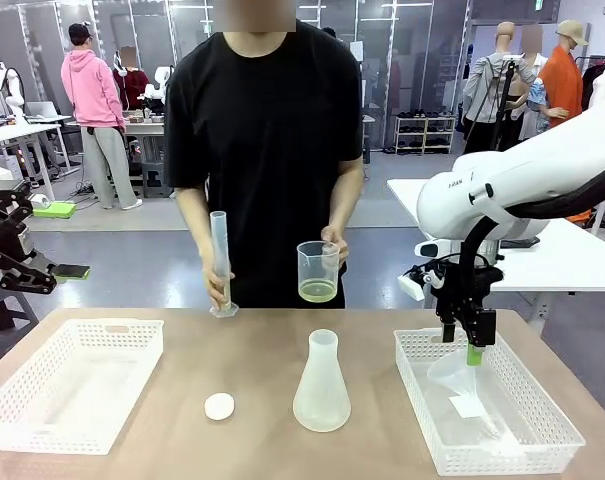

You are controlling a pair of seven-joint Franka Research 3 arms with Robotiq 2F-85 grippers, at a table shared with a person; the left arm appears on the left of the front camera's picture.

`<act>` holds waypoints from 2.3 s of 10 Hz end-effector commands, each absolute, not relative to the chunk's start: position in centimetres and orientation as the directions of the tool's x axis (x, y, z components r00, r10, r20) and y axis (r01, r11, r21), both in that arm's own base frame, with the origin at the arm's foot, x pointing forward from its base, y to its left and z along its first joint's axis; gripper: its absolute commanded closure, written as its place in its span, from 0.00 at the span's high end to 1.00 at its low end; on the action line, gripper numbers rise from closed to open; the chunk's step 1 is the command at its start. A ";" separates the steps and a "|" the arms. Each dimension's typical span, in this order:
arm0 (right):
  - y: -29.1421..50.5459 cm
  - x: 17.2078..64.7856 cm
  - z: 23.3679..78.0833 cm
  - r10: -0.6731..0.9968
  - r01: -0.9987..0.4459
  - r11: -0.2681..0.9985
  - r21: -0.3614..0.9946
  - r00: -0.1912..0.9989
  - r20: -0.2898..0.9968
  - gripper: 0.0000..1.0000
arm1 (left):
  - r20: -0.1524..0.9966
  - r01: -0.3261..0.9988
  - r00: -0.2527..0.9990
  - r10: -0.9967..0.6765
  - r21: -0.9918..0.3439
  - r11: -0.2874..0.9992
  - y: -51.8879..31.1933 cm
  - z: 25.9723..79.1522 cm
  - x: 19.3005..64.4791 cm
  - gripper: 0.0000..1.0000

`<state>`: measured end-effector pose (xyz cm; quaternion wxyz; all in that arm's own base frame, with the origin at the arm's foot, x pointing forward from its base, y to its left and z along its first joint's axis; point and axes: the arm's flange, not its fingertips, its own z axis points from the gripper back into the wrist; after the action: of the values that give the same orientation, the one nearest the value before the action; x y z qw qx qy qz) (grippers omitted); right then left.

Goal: Prepare the solutions needed for the experiment.
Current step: Pick up the Plastic Funnel and insert it into the Big flask.

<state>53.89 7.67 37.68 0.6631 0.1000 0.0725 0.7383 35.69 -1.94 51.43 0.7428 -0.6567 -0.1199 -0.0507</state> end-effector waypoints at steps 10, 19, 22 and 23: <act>8.3 57.9 35.1 0.991 -0.871 -0.132 0.473 -0.126 0.043 1.00 | 0.252 0.242 0.964 0.080 -0.963 0.115 -2.0 51.6 35.6 1.00; 7.9 58.5 34.6 0.993 -0.863 -0.103 0.495 -0.121 -0.004 0.26 | 0.252 0.242 0.964 0.080 -0.963 0.115 -2.0 51.6 35.6 1.00; 7.8 58.4 34.6 0.992 -0.854 -0.107 0.509 -0.130 -0.008 0.02 | 0.252 0.242 0.964 0.080 -0.963 0.115 -2.0 51.6 35.6 1.00; 7.7 58.4 34.7 0.992 -0.853 -0.101 0.512 -0.123 -0.010 0.00 | 0.252 0.242 0.964 0.080 -0.963 0.115 -2.0 51.6 35.6 1.00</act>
<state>57.78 7.64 34.92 0.6337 0.1817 0.1942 0.7264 35.69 -1.92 51.43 0.7427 -0.6568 -0.1199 -0.0507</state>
